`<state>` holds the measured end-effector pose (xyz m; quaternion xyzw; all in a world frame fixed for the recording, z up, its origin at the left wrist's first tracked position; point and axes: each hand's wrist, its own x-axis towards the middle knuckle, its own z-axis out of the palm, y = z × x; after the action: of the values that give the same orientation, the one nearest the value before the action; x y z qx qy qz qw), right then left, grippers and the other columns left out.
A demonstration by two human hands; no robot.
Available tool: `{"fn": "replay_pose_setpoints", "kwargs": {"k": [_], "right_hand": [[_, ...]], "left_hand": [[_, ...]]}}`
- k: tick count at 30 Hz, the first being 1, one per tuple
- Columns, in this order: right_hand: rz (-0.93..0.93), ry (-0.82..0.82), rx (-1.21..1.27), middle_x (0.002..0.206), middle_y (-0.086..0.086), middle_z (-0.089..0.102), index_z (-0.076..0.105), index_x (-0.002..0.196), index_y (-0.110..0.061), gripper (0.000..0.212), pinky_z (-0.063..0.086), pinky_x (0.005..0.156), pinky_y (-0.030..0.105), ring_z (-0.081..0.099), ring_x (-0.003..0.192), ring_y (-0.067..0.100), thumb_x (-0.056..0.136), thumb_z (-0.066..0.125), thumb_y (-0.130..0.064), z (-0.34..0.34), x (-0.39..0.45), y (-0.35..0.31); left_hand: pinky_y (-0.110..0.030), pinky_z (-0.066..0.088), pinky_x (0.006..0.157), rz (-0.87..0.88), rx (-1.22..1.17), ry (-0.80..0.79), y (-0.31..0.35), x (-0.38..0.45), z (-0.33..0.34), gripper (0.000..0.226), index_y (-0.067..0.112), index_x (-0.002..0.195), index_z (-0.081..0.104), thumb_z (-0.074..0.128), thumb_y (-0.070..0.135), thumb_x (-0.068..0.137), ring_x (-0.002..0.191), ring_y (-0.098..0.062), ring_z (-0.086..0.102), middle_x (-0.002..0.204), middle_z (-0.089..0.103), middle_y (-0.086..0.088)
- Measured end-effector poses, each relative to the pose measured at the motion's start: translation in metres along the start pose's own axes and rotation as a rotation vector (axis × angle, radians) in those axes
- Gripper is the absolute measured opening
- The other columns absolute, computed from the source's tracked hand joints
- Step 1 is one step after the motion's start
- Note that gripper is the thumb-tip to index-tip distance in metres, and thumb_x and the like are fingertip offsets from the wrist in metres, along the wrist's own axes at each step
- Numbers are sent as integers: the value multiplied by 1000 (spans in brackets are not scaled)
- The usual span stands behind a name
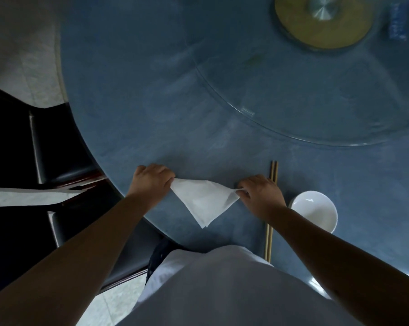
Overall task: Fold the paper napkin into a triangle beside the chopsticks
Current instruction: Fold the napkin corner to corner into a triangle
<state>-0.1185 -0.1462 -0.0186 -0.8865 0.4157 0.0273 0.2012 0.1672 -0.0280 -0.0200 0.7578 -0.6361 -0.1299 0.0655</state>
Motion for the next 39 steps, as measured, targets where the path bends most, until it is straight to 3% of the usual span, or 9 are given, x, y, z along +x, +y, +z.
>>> {"fn": "replay_pose_setpoints", "kwargs": {"k": [6,11,15,18,23,26,32,35,39], "right_hand": [[-41,12,-47,77,6,66,66,76,-14,8,47,65,35,60,78,31,79,68,-20,1,2,4],[-39,5,-86,81,4,65,66,80,-17,10,48,69,36,58,82,29,76,59,-23,3,3,13],[-92,22,-173,74,3,62,64,74,-17,16,47,65,35,58,74,30,74,50,-23,1,2,17],[-70,-10,-208,72,5,62,61,72,-15,4,46,65,37,59,73,31,70,61,-18,-3,2,16],[10,-175,-207,96,3,63,61,99,-19,30,44,80,40,55,95,28,70,61,-19,-12,4,12],[49,-206,-167,106,3,61,58,107,-20,32,43,85,40,52,103,26,75,56,-20,-14,6,12],[158,-127,-84,98,3,62,59,94,-19,20,42,80,38,55,96,24,89,45,-33,-7,9,8],[115,-97,-164,102,4,63,58,100,-18,24,45,84,40,56,98,26,88,51,-37,-4,11,7],[-45,-29,-197,114,6,57,54,114,-18,38,44,87,44,55,104,29,81,60,-37,3,10,-2]], "left_hand": [[-42,47,75,33,-66,-69,-5,6,-2,43,11,85,73,35,30,82,81,-32,65,84,70,-10],[-42,47,81,-48,-97,-95,-11,7,6,18,12,99,70,65,17,83,91,-33,63,97,68,-12],[-42,43,83,-92,-102,-141,-11,7,11,20,16,101,67,67,23,83,100,-31,58,102,64,-8],[-41,42,82,-129,-135,-153,-12,7,10,19,17,101,67,68,23,82,101,-29,57,100,63,-6],[-41,48,80,-225,-195,-122,-9,7,6,18,15,100,67,66,20,83,94,-28,59,99,63,-7],[-40,48,78,-271,-158,-150,-5,7,7,17,17,99,65,65,24,82,92,-28,58,99,62,-6],[-40,49,74,-274,-203,-207,-4,15,2,6,12,85,65,62,17,84,86,-33,58,94,60,-13],[-38,49,72,-263,-265,-198,-4,17,1,6,12,87,63,60,17,86,82,-32,59,91,63,-12],[-31,51,70,-389,-385,-274,-4,18,1,18,25,101,60,64,30,84,78,-21,60,87,62,5]]}}
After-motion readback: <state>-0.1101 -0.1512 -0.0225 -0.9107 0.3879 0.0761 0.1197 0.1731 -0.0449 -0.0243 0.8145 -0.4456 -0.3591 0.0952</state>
